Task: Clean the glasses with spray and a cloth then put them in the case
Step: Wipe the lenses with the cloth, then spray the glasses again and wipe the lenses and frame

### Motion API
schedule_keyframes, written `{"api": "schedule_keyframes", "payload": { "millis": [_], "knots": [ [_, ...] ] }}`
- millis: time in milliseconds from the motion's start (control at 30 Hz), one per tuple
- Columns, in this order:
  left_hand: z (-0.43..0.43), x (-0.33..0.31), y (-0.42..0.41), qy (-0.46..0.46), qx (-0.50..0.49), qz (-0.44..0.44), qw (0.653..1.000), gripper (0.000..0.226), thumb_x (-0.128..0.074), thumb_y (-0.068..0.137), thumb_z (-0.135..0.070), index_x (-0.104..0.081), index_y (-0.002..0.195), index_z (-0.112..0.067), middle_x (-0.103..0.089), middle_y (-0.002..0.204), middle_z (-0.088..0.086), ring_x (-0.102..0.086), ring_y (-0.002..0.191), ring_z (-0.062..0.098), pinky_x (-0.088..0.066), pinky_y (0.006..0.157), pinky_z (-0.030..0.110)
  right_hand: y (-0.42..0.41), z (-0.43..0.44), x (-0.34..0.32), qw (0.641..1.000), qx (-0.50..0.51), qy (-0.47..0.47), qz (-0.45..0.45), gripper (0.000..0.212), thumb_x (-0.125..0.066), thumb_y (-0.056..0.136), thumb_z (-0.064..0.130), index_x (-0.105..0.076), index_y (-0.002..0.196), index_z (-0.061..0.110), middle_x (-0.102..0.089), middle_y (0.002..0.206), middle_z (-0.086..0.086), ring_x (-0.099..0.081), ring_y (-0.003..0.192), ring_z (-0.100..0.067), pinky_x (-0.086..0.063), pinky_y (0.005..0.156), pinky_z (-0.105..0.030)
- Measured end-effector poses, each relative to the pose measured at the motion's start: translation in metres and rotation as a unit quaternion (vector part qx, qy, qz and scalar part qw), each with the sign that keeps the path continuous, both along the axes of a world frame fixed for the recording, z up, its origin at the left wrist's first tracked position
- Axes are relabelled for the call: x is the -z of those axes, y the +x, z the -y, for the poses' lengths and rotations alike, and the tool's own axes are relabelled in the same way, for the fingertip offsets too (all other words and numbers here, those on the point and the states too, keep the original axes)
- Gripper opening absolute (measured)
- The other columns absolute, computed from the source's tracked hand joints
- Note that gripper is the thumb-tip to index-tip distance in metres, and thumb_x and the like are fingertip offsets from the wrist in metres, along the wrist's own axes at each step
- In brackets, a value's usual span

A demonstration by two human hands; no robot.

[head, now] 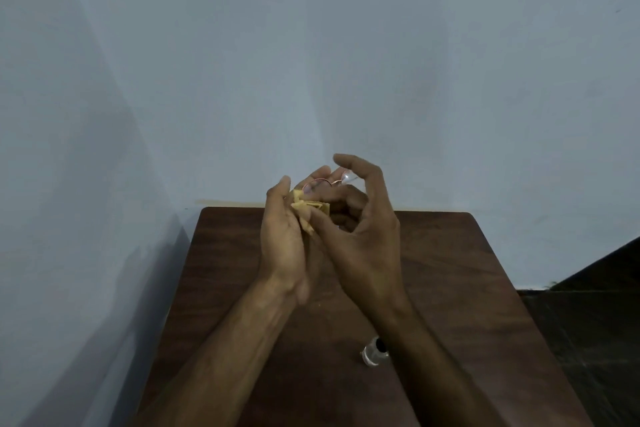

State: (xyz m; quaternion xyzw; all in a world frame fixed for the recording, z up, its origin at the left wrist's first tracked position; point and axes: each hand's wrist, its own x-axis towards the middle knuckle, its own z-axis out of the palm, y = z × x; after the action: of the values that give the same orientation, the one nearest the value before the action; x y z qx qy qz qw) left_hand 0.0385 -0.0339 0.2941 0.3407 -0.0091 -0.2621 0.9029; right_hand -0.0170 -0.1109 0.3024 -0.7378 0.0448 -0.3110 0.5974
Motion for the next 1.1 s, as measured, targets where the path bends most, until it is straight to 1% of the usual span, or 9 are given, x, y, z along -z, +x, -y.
{"api": "schedule_keyframes", "payload": {
  "millis": [133,267,467,567,633,700,833,967,1100],
  "knots": [
    [-0.004,0.010,0.014,0.010,0.015,0.013,1.000,0.053,-0.031,0.109,-0.036,-0.055,0.143,-0.004,-0.071,0.136,0.015,-0.067,0.120,0.032,-0.052,0.100,0.046,-0.013,0.010,0.009,0.992,-0.025,0.127,0.014,0.059,-0.083,0.084,-0.004,-0.058,0.135,0.011,-0.082,0.102,-0.011,-0.079,0.103,-0.028,-0.064,0.090,-0.045],
    [-0.013,0.028,0.029,0.018,0.013,0.005,1.000,0.053,-0.029,0.108,-0.024,-0.049,0.149,0.004,-0.066,0.142,0.021,-0.061,0.132,0.035,-0.043,0.119,0.051,-0.037,0.011,0.059,0.993,0.014,0.115,-0.035,0.049,-0.085,0.083,-0.003,-0.066,0.125,0.014,-0.081,0.103,-0.007,-0.079,0.099,-0.024,-0.065,0.088,-0.041],
    [-0.015,0.052,0.027,0.025,0.020,-0.018,0.999,0.054,-0.027,0.106,-0.021,-0.051,0.148,0.003,-0.066,0.141,0.023,-0.065,0.131,0.034,-0.047,0.117,0.049,-0.062,0.003,0.209,0.958,0.016,-0.141,-0.251,0.019,-0.076,0.095,0.024,-0.068,0.112,0.029,-0.072,0.101,0.017,-0.069,0.095,-0.003,-0.057,0.081,-0.023],
    [-0.008,0.061,0.022,0.017,0.023,-0.033,0.999,0.054,-0.027,0.106,-0.020,-0.050,0.149,0.004,-0.066,0.141,0.024,-0.067,0.128,0.033,-0.045,0.118,0.051,-0.059,0.009,0.264,0.898,-0.048,-0.313,-0.305,0.024,-0.054,0.106,0.031,-0.058,0.126,0.019,-0.066,0.117,-0.003,-0.064,0.103,-0.022,-0.049,0.086,-0.037],
    [-0.006,0.066,0.017,0.017,0.027,-0.036,0.999,0.054,-0.027,0.105,-0.020,-0.051,0.147,0.003,-0.066,0.140,0.025,-0.066,0.129,0.034,-0.046,0.118,0.051,-0.056,0.013,0.290,0.852,-0.051,-0.404,-0.328,0.019,-0.059,0.103,0.020,-0.057,0.121,0.014,-0.065,0.120,-0.009,-0.064,0.106,-0.028,-0.048,0.083,-0.035],
    [-0.005,0.071,0.014,0.016,0.023,-0.044,0.999,0.053,-0.026,0.104,-0.020,-0.053,0.145,0.002,-0.068,0.138,0.024,-0.063,0.133,0.037,-0.048,0.116,0.050,-0.055,0.015,0.317,0.834,-0.051,-0.425,-0.347,0.034,-0.076,0.086,0.010,-0.056,0.112,0.015,-0.067,0.112,-0.007,-0.069,0.098,-0.027,-0.053,0.074,-0.031],
    [-0.009,0.077,0.009,0.007,0.018,-0.044,0.999,0.050,-0.025,0.105,-0.019,-0.057,0.138,-0.001,-0.070,0.134,0.024,-0.063,0.132,0.038,-0.050,0.113,0.049,-0.060,0.019,0.344,0.805,-0.063,-0.448,-0.384,0.036,-0.064,0.091,0.008,-0.057,0.126,0.010,-0.062,0.127,-0.013,-0.063,0.114,-0.034,-0.054,0.086,-0.044],
    [-0.017,0.080,0.008,0.006,0.014,-0.026,1.000,0.050,-0.024,0.104,-0.018,-0.056,0.139,-0.001,-0.070,0.132,0.026,-0.068,0.124,0.036,-0.054,0.107,0.047,-0.059,0.018,0.326,0.839,-0.052,-0.418,-0.344,0.033,-0.057,0.100,0.019,-0.059,0.131,0.008,-0.061,0.135,-0.014,-0.062,0.120,-0.034,-0.051,0.095,-0.043],
    [-0.025,0.080,0.010,0.007,0.002,0.009,1.000,0.052,-0.022,0.105,-0.019,-0.053,0.142,-0.001,-0.070,0.130,0.029,-0.067,0.126,0.038,-0.055,0.105,0.049,-0.045,0.022,0.226,0.948,0.103,-0.105,-0.281,0.010,-0.066,0.103,0.025,-0.071,0.112,0.021,-0.071,0.103,0.005,-0.069,0.096,-0.012,-0.056,0.083,-0.034]
  ]
}}
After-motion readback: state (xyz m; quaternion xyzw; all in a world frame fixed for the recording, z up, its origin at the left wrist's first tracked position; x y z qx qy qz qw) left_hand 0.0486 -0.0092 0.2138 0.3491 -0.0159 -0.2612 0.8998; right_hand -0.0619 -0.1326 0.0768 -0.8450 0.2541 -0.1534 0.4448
